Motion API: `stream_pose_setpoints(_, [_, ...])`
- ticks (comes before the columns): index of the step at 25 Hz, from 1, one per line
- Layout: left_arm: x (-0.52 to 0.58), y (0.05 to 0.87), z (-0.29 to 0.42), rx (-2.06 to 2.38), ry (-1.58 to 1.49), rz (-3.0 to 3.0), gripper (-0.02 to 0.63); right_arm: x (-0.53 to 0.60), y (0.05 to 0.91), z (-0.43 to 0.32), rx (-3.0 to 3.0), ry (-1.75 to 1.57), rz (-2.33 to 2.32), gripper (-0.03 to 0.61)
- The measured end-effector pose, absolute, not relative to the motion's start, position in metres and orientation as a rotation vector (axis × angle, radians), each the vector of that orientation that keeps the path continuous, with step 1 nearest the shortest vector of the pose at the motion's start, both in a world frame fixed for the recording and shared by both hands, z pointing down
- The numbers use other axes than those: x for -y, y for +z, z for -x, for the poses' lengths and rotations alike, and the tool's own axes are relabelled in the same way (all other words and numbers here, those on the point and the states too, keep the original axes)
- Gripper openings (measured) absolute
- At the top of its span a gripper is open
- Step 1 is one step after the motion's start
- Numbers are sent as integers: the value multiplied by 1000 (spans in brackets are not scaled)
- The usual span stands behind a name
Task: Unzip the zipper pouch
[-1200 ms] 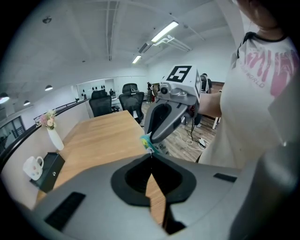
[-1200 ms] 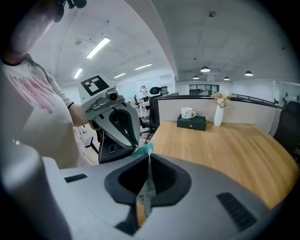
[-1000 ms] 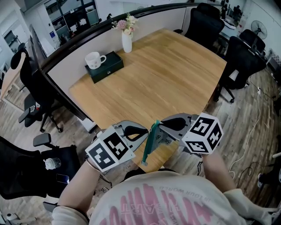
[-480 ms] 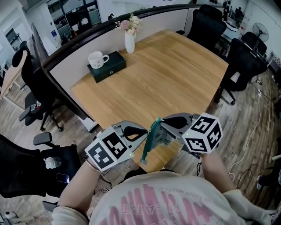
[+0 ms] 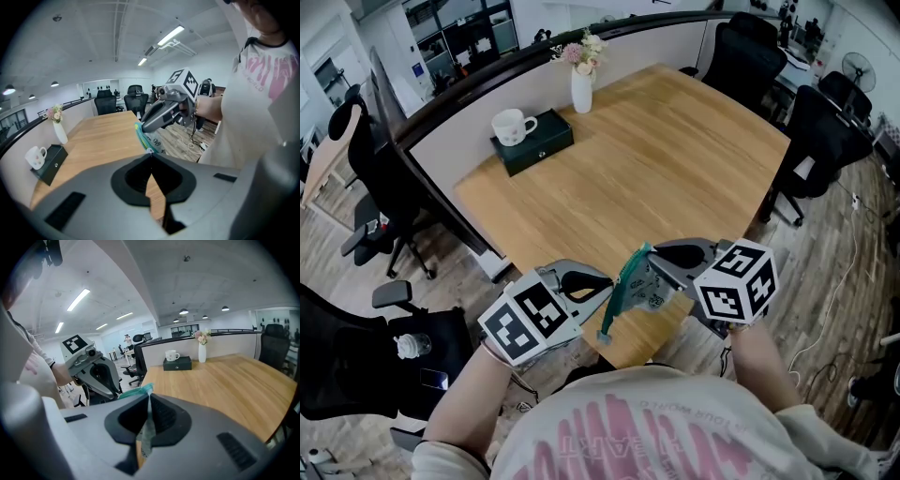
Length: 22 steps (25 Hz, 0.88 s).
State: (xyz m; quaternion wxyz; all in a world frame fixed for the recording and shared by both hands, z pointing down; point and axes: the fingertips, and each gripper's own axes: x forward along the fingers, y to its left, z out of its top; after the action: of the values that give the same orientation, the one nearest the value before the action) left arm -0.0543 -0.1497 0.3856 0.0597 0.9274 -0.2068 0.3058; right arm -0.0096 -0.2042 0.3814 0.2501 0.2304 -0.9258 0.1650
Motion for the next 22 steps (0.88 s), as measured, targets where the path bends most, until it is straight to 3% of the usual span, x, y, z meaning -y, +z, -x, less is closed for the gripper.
stream_pose_setpoints(22, [142, 383, 53, 613, 909, -2808, 5, 217, 374, -9, 2506, 476, -813, 5])
